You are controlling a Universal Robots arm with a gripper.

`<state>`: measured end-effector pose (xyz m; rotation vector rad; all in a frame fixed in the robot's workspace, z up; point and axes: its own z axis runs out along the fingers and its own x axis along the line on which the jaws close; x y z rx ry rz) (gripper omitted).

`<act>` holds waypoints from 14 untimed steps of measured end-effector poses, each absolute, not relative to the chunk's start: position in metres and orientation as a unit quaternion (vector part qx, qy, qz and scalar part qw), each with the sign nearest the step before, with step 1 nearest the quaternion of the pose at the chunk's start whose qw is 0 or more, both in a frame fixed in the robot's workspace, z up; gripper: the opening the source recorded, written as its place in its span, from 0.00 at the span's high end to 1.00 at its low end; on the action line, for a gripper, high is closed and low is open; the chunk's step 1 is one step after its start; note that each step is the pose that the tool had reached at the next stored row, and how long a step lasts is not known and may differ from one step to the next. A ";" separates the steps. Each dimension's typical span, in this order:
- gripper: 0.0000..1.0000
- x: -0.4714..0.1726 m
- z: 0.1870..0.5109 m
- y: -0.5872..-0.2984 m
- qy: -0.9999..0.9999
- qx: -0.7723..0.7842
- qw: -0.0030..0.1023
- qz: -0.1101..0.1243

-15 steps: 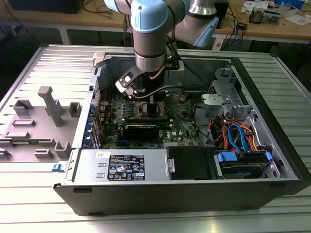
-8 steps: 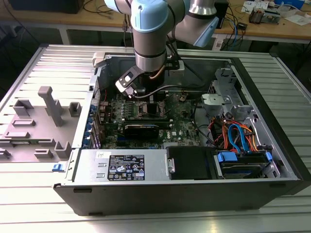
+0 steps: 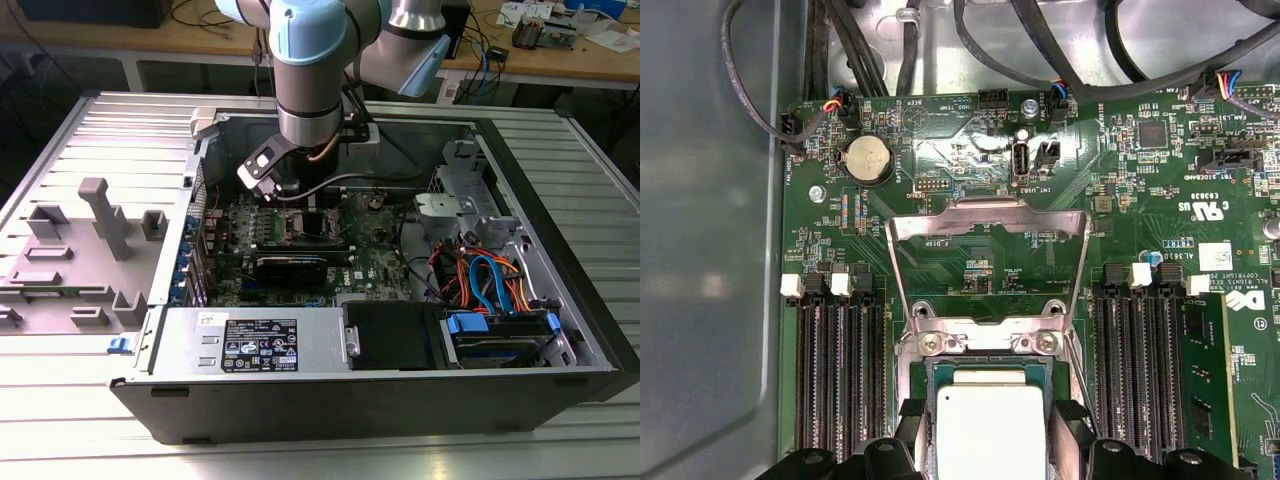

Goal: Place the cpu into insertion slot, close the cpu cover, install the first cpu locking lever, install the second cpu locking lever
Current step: 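Place the cpu into insertion slot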

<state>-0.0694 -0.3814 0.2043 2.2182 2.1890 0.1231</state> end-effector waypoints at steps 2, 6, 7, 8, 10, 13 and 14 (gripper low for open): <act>0.39 -0.069 0.206 -0.381 0.702 0.711 0.011 0.039; 0.39 -0.069 0.206 -0.381 0.702 0.711 0.010 0.039; 0.39 -0.069 0.206 -0.381 0.702 0.711 0.010 0.039; 0.39 -0.069 0.206 -0.381 0.702 0.711 0.010 0.038; 0.39 -0.069 0.206 -0.381 0.702 0.711 0.010 0.038; 0.39 -0.072 0.206 -0.381 0.702 0.711 0.010 0.038; 0.39 -0.073 0.206 -0.381 0.702 0.711 0.010 0.038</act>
